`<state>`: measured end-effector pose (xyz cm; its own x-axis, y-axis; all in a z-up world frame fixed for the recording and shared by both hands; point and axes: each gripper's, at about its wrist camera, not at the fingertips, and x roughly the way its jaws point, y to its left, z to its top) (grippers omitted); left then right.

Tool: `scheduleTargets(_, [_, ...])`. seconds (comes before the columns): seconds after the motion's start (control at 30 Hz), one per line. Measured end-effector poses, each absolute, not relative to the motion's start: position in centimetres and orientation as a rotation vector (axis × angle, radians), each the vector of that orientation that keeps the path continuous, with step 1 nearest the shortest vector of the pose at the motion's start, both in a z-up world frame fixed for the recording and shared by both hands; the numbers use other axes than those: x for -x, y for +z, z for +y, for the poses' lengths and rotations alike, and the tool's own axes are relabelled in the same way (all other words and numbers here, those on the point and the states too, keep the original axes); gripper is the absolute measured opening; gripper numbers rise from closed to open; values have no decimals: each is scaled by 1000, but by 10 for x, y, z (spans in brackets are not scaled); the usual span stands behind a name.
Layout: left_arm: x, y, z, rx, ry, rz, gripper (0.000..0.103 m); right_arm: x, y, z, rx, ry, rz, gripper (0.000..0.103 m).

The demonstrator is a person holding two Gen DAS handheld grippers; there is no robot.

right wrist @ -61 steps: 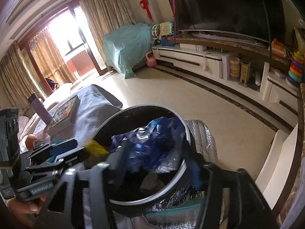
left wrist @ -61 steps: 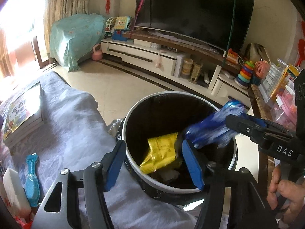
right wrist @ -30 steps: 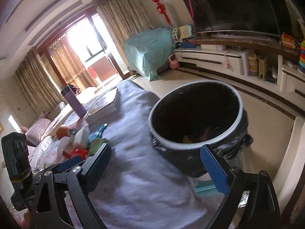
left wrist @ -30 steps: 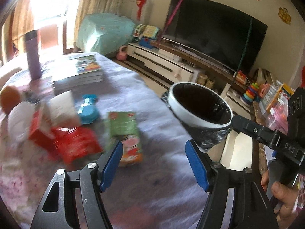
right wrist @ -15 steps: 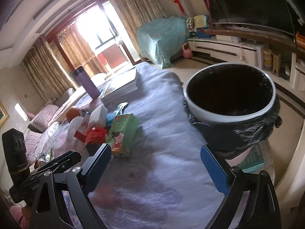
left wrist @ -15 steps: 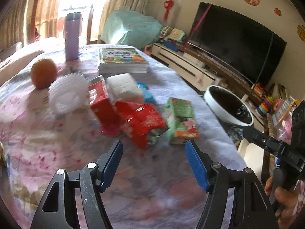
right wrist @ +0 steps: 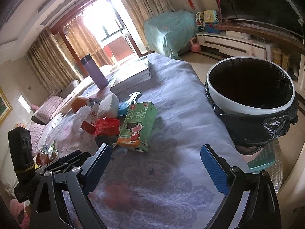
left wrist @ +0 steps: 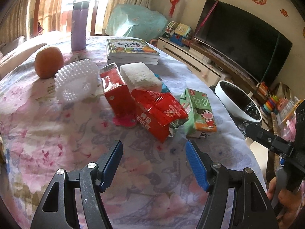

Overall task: Collect trash
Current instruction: 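Grasp the red snack bag with the left gripper while the right grasps the green milk carton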

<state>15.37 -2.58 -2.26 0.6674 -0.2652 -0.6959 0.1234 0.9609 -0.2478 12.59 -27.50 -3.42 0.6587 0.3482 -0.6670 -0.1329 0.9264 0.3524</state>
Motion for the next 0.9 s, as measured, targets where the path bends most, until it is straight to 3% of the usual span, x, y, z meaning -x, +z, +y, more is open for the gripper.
scheduleTargets(0.2, [-178,-32,-34,172,-216,826,65,-130,-38,-272,-291,276,823,96])
scheduleTargets(0.3, [-190,-38,-35,184,-226,842,55,-133,-41,-270,-292,280,831,96])
scheduleTargets(0.33, [-193,-39,-36,181,-229,846,49,-134,-41,-268,-292,280,832,96])
scheduleTargets(0.43, [-204,-47,-37,178,-254,871,15,-138,-41,-264,-293,287,834,96])
scheduleTargets(0.5, [-208,-49,-32,197,-258,878,7,-141,-41,-259,-287,292,834,96])
scheduleTargets(0.73, [-193,-46,-6,207,-245,852,3,-162,-46,-233,-209,308,846,95])
scheduleTargets(0.9, [-181,-45,5,223,-227,847,2,-178,-55,-207,-129,321,879,79])
